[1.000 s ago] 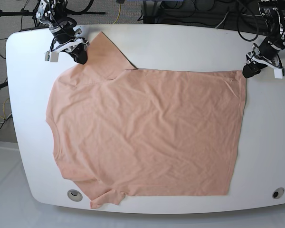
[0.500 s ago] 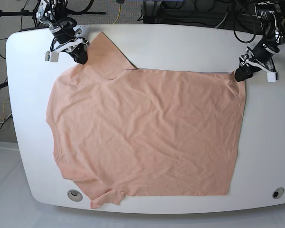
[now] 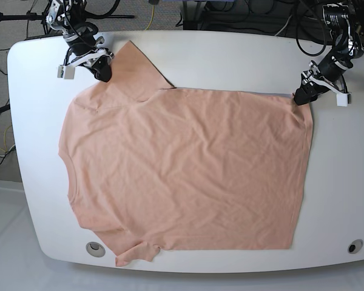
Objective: Fold the T-shirt properly
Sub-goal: 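Lower the left gripper onto the opposite shoulder corner and grasp it, then lift the shoulder edge with both grippers and pull it over the shirt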
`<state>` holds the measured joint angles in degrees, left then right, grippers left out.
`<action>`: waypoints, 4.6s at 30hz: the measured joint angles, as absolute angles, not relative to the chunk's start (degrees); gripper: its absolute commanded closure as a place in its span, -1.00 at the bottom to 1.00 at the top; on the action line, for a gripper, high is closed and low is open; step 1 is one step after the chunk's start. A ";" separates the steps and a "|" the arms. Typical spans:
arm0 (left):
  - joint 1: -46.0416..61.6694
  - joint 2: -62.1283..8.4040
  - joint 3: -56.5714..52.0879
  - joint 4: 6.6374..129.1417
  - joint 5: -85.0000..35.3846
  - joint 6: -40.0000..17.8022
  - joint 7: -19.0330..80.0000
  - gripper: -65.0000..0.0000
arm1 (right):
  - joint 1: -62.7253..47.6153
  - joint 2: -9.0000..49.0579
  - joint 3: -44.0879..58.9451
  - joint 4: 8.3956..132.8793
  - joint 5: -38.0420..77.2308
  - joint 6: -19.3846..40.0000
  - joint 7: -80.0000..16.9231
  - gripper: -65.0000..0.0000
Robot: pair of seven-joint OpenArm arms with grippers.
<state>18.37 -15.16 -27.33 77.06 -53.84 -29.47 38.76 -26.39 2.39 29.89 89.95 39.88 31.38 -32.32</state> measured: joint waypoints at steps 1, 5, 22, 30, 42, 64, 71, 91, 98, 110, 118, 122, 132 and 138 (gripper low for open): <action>18.37 -15.20 -27.07 76.99 -53.78 -29.50 38.41 0.38 | -26.41 2.39 29.89 89.95 39.86 31.38 -32.32 1.00; 18.17 -15.05 -26.87 76.69 -53.43 -29.63 38.06 0.57 | -26.39 2.39 29.76 89.95 39.86 31.35 -32.21 1.00; 18.09 -14.83 -27.64 76.55 -52.18 -29.34 37.91 1.00 | -26.28 2.39 29.63 90.02 39.86 31.53 -32.18 1.00; 18.13 -14.85 -27.64 76.77 -52.18 -28.95 37.85 1.00 | -26.24 2.39 29.39 90.37 39.81 31.53 -32.32 1.00; 18.61 -15.22 -27.59 76.93 -52.18 -28.93 37.67 1.00 | -28.16 2.11 29.41 92.12 39.42 32.03 -32.64 1.00; 25.15 -15.75 -35.66 87.74 -50.68 -30.11 39.72 1.00 | -36.18 1.56 33.69 100.99 38.76 32.40 -32.82 1.00; 26.39 -15.73 -35.18 87.83 -49.12 -30.26 39.83 1.00 | -37.04 1.61 33.26 101.62 38.76 32.18 -33.17 1.00; 30.48 -15.94 -36.45 91.94 -48.07 -32.05 39.48 1.00 | -38.63 1.72 35.27 104.97 38.76 32.23 -33.91 1.00; 30.28 -16.16 -38.35 93.95 -48.97 -32.62 39.64 1.00 | -38.04 1.58 35.57 105.51 38.76 32.40 -34.20 1.00; 29.32 -15.79 -39.38 94.37 -49.17 -32.01 39.86 1.00 | -34.44 1.56 37.56 105.75 38.76 33.08 -34.65 1.00; 30.81 -15.57 -38.94 94.39 -49.54 -32.18 40.64 1.00 | -35.33 1.45 38.26 106.80 38.98 33.08 -34.79 1.00; 31.00 -15.59 -38.94 95.02 -49.58 -32.18 40.69 1.00 | -34.37 1.50 38.15 106.76 39.16 33.15 -34.81 1.00; 27.31 -15.55 -39.16 97.23 -48.36 -32.16 40.51 1.00 | -28.77 3.20 37.21 106.21 39.44 33.28 -35.44 1.00; 21.91 -15.51 -37.67 96.27 -42.39 -30.09 40.73 1.00 | -24.64 3.86 36.49 106.00 38.54 33.26 -37.54 1.00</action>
<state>21.91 -15.51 -37.67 96.27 -42.39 -30.09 40.73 -24.64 3.86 36.49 106.00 38.54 33.26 -37.54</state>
